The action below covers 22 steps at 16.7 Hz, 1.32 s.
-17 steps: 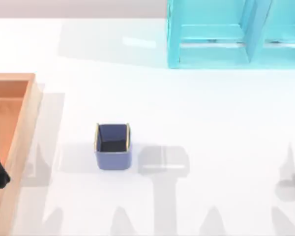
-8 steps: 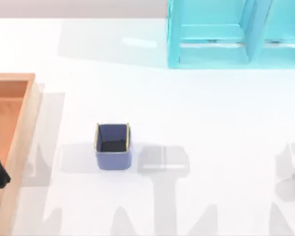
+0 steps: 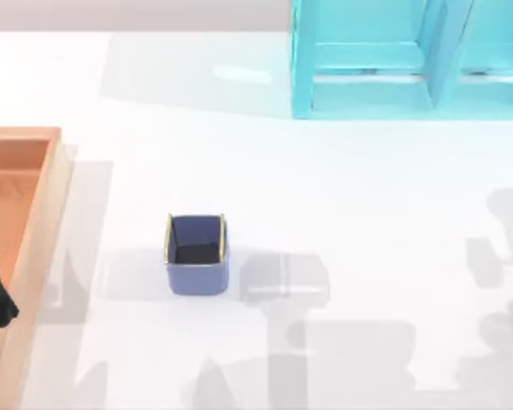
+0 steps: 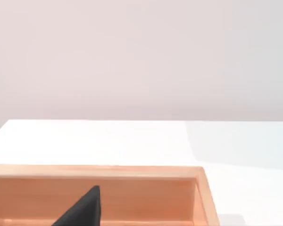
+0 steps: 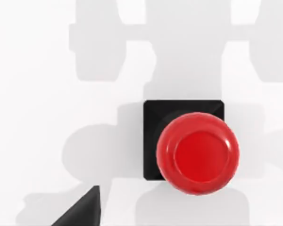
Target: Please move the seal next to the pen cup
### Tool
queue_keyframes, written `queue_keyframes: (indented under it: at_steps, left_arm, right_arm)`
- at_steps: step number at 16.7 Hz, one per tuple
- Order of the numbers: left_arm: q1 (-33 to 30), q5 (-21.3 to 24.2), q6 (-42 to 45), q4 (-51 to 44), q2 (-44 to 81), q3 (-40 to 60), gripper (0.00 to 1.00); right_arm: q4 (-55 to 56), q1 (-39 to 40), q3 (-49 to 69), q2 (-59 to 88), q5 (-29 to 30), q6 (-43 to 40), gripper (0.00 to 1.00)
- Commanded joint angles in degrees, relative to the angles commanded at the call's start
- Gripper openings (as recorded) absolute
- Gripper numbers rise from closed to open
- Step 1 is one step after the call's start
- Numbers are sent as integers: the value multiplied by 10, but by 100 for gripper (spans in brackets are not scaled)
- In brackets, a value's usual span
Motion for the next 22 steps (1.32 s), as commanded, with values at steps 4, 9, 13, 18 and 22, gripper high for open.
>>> queue_keyframes:
  at_steps: [4, 9, 13, 18, 22]
  left_arm:
    - [0, 0, 0, 0, 0, 0, 100]
    - [0, 0, 0, 0, 0, 0, 100]
    - [0, 0, 0, 0, 0, 0, 100]
    - [0, 0, 0, 0, 0, 0, 100]
    - [0, 0, 0, 0, 0, 0, 100]
  right_arm:
    - [-124, 3, 124, 154, 0, 4, 100]
    - [-183, 5, 190, 219, -1, 7, 100]
    - [-181, 2, 188, 217, -1, 7, 100]
    - [-115, 5, 135, 234, -1, 7, 100]
    - [4, 7, 54, 264, -1, 9, 100]
